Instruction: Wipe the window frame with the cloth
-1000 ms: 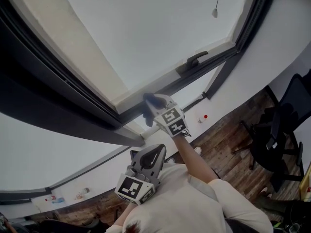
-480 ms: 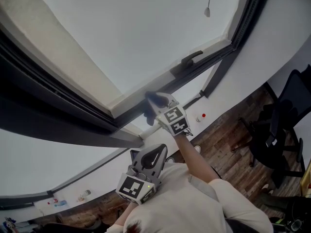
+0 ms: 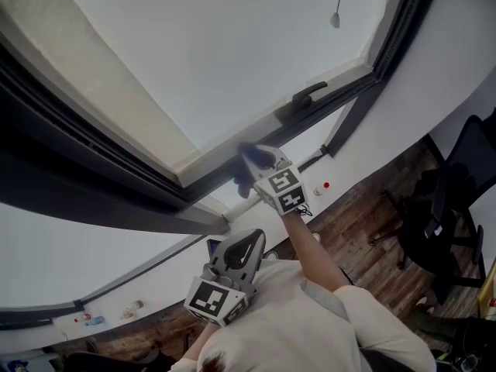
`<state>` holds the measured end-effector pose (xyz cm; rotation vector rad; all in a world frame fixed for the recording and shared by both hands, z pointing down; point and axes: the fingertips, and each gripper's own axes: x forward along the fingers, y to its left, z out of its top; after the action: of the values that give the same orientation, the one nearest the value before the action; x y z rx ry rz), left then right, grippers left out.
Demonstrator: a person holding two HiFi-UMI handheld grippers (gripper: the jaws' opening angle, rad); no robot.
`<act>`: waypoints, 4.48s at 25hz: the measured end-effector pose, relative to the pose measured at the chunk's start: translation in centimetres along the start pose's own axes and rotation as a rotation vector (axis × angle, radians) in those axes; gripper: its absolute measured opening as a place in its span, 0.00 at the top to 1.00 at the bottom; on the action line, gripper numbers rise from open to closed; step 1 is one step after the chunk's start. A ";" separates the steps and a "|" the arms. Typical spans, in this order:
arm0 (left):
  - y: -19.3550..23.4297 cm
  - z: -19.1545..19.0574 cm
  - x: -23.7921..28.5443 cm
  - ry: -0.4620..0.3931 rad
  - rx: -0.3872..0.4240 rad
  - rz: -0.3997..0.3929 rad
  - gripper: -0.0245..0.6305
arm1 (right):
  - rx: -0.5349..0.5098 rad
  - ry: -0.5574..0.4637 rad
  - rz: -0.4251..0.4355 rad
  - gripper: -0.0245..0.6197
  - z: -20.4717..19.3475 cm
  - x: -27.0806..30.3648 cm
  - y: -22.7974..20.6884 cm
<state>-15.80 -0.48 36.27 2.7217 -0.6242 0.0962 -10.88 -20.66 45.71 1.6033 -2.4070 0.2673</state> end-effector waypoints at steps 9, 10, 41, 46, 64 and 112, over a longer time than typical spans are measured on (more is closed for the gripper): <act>0.0 0.3 0.5 -0.011 0.002 -0.001 0.95 | 0.011 -0.003 -0.036 0.89 -0.2 -0.4 -1.9; 0.0 0.3 0.6 -0.011 0.003 -0.001 0.95 | 0.012 -0.001 -0.037 0.89 -0.2 -0.4 -2.0; 0.3 0.3 1.9 -0.007 -0.017 0.070 0.95 | 0.081 -0.028 -0.142 0.89 -0.6 -2.5 -9.6; 0.2 0.5 2.0 -0.015 -0.019 0.078 0.95 | 0.093 -0.031 -0.179 0.89 -0.8 -3.0 -11.8; -1.2 0.4 2.3 -0.011 -0.006 0.068 0.95 | 0.125 0.013 -0.239 0.89 -2.0 -4.5 -15.7; 4.1 -1.6 -10.0 -0.032 -0.083 0.255 0.95 | -0.219 0.066 0.331 0.89 -1.6 3.3 18.5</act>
<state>-26.61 0.74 37.69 2.5563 -0.9605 0.0866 -29.09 -16.02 47.81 1.0857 -2.5396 0.1050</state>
